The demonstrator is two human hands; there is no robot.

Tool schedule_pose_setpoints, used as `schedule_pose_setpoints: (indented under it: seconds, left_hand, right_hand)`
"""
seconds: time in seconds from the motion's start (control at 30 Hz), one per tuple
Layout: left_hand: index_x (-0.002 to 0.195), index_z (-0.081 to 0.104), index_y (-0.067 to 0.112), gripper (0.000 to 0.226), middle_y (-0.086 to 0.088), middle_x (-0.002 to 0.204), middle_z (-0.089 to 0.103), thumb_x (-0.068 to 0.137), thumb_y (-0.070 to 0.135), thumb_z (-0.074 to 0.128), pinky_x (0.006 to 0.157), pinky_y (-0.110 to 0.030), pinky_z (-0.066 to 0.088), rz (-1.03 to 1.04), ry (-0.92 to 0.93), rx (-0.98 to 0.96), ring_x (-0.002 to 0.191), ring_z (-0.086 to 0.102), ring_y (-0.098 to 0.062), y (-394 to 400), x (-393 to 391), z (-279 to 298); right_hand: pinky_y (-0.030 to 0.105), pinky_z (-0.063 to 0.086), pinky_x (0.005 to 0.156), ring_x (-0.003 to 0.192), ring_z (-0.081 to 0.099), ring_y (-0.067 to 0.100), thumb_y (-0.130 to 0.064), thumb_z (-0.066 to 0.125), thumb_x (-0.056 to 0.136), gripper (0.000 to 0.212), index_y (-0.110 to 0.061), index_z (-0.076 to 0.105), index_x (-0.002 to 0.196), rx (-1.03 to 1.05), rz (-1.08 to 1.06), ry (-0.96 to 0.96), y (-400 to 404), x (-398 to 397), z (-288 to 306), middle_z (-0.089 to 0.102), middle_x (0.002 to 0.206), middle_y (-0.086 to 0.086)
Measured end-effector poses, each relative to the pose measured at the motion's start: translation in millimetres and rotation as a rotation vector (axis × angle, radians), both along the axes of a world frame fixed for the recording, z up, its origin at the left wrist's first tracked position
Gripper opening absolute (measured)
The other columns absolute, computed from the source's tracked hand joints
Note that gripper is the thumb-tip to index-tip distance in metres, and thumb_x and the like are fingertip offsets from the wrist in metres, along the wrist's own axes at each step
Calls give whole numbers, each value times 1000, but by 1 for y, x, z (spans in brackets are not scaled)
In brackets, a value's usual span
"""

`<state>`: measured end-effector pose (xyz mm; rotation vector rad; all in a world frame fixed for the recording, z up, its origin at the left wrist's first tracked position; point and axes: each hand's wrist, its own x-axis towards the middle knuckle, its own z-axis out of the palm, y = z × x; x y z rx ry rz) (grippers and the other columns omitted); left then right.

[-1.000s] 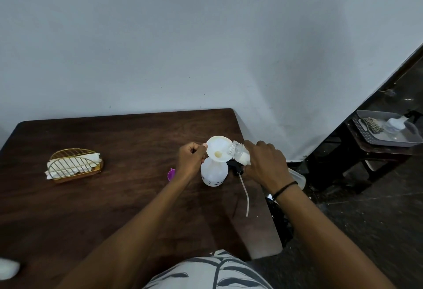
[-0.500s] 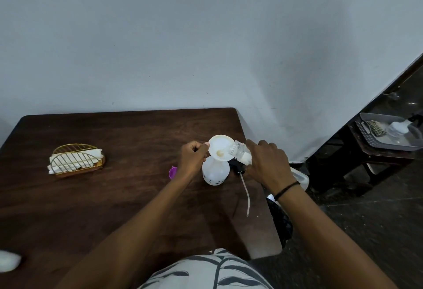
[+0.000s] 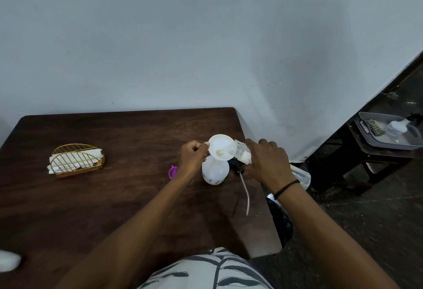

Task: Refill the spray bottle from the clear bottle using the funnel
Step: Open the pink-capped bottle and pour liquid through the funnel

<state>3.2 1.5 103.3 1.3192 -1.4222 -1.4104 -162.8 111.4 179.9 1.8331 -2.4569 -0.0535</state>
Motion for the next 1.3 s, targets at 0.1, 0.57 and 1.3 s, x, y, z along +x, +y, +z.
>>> schedule_pose_setpoints:
  seconds: [0.1, 0.57, 1.3]
  left_hand:
    - [59, 59, 12, 34, 3, 54, 61, 92, 20, 65, 60, -30, 48, 1, 2, 1, 52, 57, -10, 0, 0, 0]
    - [58, 57, 13, 36, 0, 53, 61, 91, 21, 65, 61, -31, 48, 6, 4, -8, 51, 57, -11, -1, 0, -3]
    - [60, 57, 9, 35, -2, 54, 60, 92, 21, 64, 59, -28, 47, -1, -4, -15, 48, 55, -5, 0, -1, -1]
  right_hand:
    - [35, 43, 77, 100, 59, 30, -37, 70, 79, 60, -25, 49, 133, -5, 1, 4, 0, 0, 1, 62, 109, 8]
    - [35, 45, 77, 99, 60, 28, -49, 75, 75, 63, -28, 51, 130, -21, 9, 34, -1, -2, -4, 62, 107, 5]
    - [35, 43, 77, 99, 59, 28, -45, 74, 77, 61, -27, 51, 131, 17, -6, 42, -1, 2, 1, 61, 107, 6]
